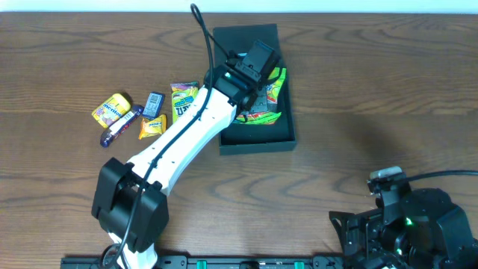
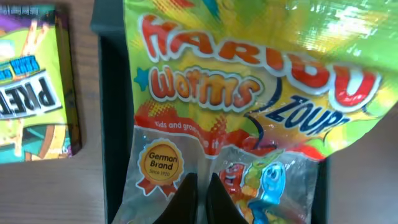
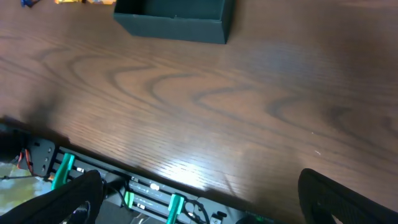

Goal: Pack container
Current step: 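Carry the Haribo bag right and drop it into the black box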

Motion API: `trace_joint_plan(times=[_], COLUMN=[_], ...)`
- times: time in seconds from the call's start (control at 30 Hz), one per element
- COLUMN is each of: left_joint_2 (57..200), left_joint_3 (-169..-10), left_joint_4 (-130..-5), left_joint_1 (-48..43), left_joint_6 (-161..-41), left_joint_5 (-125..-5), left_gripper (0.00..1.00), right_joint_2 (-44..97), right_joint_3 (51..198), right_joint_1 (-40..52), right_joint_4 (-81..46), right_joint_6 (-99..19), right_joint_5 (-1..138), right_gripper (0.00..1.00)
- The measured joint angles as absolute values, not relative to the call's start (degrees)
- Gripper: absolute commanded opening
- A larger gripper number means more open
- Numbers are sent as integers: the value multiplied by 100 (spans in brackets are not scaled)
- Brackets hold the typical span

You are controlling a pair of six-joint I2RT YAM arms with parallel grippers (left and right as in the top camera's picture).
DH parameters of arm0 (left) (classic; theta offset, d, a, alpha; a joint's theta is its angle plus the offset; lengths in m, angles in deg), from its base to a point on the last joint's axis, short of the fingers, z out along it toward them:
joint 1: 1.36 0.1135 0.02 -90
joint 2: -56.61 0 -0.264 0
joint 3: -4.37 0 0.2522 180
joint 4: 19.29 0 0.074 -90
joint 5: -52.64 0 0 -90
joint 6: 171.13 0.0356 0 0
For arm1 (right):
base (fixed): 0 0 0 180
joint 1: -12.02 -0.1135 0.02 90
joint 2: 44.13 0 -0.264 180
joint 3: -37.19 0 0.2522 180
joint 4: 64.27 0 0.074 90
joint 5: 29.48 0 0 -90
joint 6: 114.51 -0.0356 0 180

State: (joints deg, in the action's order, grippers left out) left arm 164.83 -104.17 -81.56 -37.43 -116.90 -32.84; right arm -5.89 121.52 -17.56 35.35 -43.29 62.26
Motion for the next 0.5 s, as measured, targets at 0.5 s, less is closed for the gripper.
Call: trace_joint_plan(times=[0.5], left_joint_2=[16488], left_joint_3=[-9469], left_joint_4=[-7616], left_joint_1=[-3682], left_joint_6=[-12035], left_joint_5=[-3249], left_gripper=[6], right_joint_2=[-589], right_joint_3=[12152], right_joint_1=[-1756], right_joint_4=[3533], right_joint_6=[-4329], right_joint_5=[6226], right_gripper=[99])
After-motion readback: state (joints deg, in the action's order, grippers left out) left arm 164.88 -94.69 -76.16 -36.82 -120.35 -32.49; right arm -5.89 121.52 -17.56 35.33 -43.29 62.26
